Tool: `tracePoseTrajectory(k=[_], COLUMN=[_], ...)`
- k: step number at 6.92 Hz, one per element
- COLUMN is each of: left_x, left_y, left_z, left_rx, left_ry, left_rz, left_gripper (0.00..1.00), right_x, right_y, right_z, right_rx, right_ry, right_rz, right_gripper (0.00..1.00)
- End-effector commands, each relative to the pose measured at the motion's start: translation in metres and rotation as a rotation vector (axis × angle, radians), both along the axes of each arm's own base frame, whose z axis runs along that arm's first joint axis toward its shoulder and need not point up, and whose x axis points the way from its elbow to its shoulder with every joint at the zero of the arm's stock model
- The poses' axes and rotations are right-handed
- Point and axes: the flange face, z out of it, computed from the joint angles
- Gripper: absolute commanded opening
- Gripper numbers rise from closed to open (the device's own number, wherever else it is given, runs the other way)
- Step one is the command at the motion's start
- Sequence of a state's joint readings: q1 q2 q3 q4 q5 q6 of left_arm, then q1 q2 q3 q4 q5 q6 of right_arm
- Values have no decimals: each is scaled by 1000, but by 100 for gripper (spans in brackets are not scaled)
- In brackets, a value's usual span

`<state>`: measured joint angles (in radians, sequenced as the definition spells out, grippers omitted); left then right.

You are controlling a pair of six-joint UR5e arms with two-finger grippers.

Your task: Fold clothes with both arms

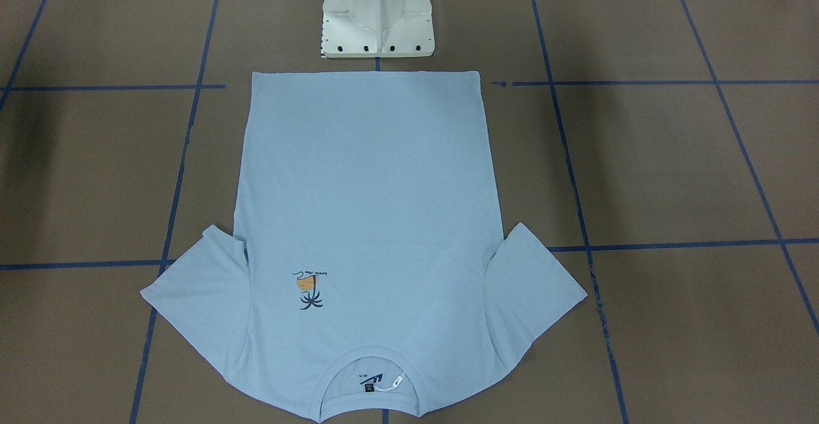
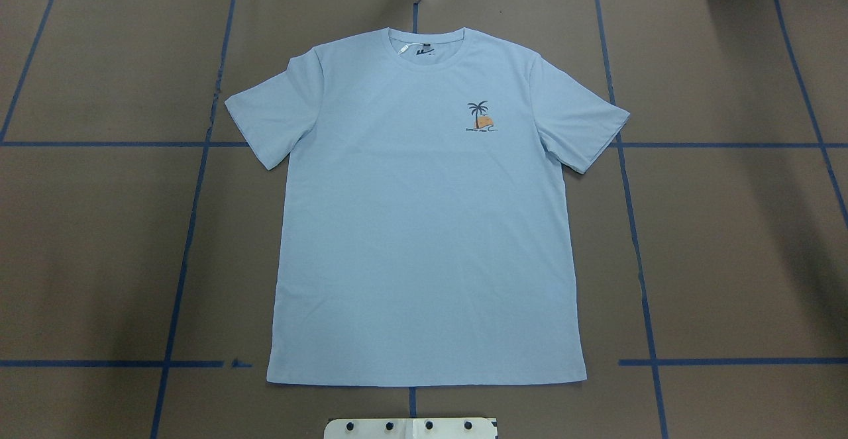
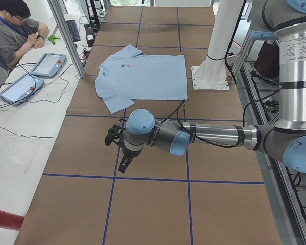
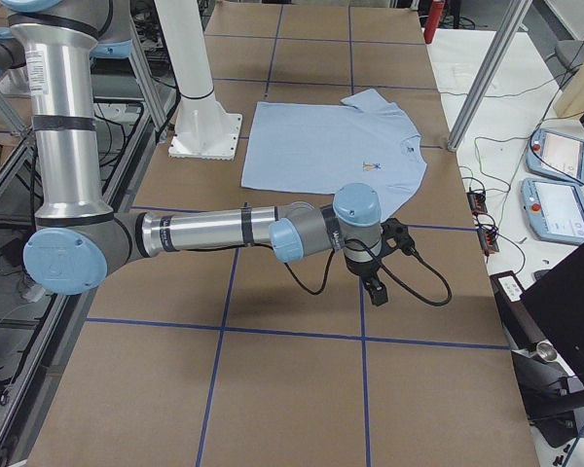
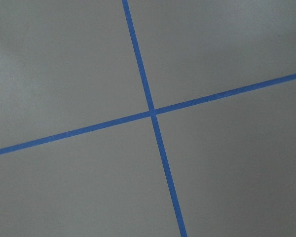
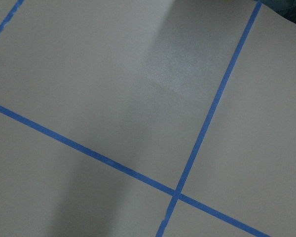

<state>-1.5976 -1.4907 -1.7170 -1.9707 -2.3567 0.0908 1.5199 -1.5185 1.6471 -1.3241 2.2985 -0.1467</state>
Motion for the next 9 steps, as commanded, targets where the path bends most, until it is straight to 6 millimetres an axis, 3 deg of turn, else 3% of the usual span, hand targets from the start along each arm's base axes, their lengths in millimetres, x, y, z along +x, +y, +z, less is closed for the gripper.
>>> tracePoseTrajectory(k=[1,2,3,4,5,6,7,8,9], left_x=[0,0,0,0,0,0,0,0,0], left_y=[-20,-18,-16,-16,-14,-13,-12,-12,-12], left_z=[-39,-39,-37,-37,-36,-36,-36,-36,-36], left_rx=[264,273,272,275,273,276,278,278,278], left_ry=[-5,-3,-3,-4,-4,-4,-4,-4,-4], left_rz=[-1,2,2,3,3,3,3,1,3], left_gripper=[100,100,100,100,100,100,100,100,100], right_x=[-21,-74,-139,-212,-271,-316,-349,-368,-372], right_y=[-24,-33,-33,-27,-33,-46,-60,-70,-72], right_z=[-38,-63,-76,-86,-109,-119,-111,-88,-79], right_rx=[-69,-119,-130,-141,-162,-166,-141,-140,-135], right_ry=[-69,-143,-194,-209,-238,-240,-242,-254,-254], right_rz=[104,176,259,362,429,450,442,444,446], right_gripper=[100,100,100,95,85,81,78,76,75])
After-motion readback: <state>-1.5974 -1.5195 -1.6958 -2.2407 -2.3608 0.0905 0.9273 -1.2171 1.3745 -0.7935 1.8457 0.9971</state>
